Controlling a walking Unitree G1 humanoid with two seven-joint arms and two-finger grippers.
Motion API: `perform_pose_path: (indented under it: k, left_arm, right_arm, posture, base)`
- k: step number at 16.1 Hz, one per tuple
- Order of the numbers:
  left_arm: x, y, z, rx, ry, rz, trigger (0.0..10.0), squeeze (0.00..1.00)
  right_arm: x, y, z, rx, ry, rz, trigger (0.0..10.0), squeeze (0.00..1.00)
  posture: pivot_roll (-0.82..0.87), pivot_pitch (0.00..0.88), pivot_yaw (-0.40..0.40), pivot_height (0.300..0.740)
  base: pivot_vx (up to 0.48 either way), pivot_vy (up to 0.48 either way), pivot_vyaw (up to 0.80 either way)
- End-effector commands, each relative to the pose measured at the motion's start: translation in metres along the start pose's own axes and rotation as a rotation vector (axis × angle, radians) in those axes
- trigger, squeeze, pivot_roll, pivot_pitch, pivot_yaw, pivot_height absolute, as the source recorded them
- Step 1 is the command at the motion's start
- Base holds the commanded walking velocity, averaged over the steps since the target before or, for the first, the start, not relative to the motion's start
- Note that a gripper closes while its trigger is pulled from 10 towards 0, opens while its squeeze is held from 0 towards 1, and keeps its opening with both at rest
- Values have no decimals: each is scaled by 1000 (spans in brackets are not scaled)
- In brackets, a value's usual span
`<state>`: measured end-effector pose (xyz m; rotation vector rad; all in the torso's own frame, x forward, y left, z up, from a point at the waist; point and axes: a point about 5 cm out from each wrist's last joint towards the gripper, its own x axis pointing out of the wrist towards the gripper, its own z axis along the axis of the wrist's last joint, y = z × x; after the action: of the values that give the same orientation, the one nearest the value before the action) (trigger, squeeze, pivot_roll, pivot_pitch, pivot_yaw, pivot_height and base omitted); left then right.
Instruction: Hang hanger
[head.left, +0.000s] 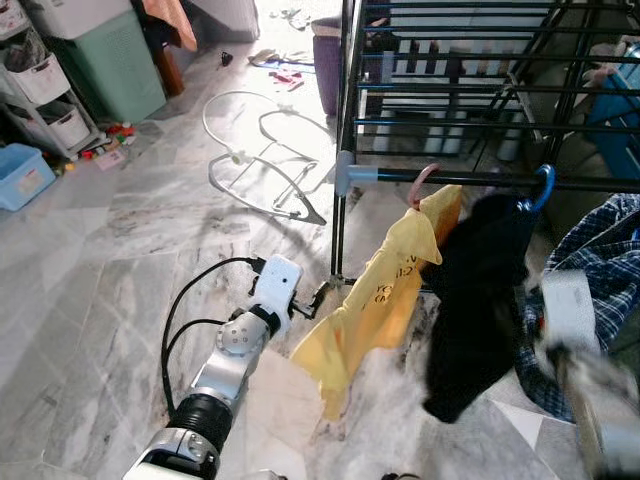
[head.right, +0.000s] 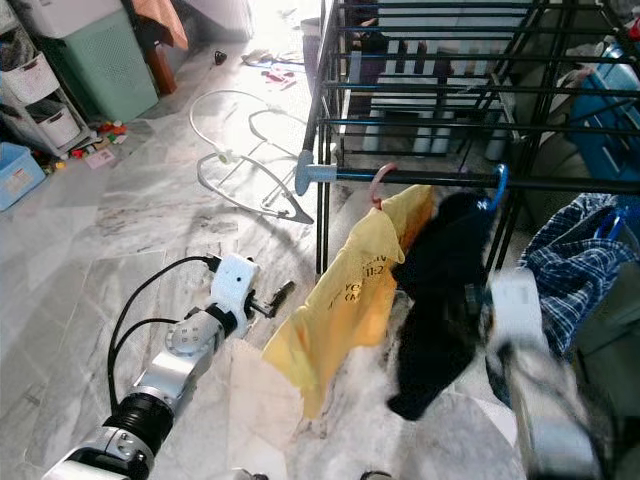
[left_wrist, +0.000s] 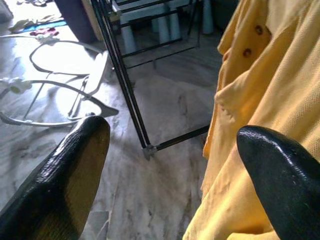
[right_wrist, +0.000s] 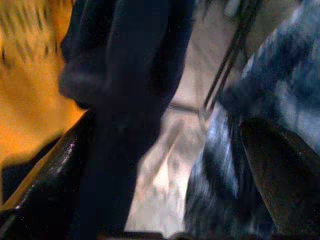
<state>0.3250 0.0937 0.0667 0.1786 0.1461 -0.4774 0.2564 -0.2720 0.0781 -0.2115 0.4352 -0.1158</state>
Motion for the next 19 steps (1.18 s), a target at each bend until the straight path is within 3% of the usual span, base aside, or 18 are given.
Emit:
perform_pose_path:
  k: [1, 4, 7, 10, 14, 15, 16, 17, 19]
  left_arm:
    - [0, 1, -2, 4, 11, 4, 10000, 0]
    - [1, 0, -1, 13, 4, -22, 10000, 0]
    - [3, -4, 0, 18, 5, -37, 10000, 0]
    - [3, -6, 0, 18, 4, -42, 10000, 0]
    - [0, -4, -3, 17, 13, -33, 10000, 0]
    - [0, -3, -4, 18, 14, -31, 10000, 0]
    - [-1, -2, -4, 19, 15, -28, 10000, 0]
    - [-3, 0, -5, 21, 17, -21, 10000, 0]
    - [-4, 2, -6, 22, 19, -15, 10000, 0]
  right_arm:
    - [-6, 3, 3, 12, -11, 7, 10000, 0]
    - [-24, 3, 0, -17, -5, -14, 10000, 0]
    - [-26, -13, 39, 30, -143, -114, 10000, 0]
    - [-16, -19, 56, 3, -167, -116, 10000, 0]
    - [18, -22, 44, 0, -101, -81, 10000, 0]
    - [22, -21, 40, -1, -95, -51, 3020, 0]
    - [24, -19, 35, 16, -88, -22, 0, 0]
    - [27, -19, 27, 53, -66, 5, 0, 0]
    - [30, -22, 21, 14, -40, 11, 0, 0]
  posture:
    - [33, 76, 33, 740]
    - [17, 79, 49, 740]
    - [4, 74, 58, 740]
    - [8, 72, 55, 740]
    - [34, 82, 39, 740]
    - [41, 84, 38, 740]
    - [46, 85, 37, 740]
    - [54, 88, 34, 740]
    - [56, 89, 33, 740]
  base:
    - [0, 0, 0]
    - [0, 0, 0]
    - [0, 0, 0]
    - [0, 0, 0]
    - [0, 0, 0]
    - [0, 0, 0]
    - [0, 0, 0]
    - [0, 0, 0]
    - [0, 0, 0]
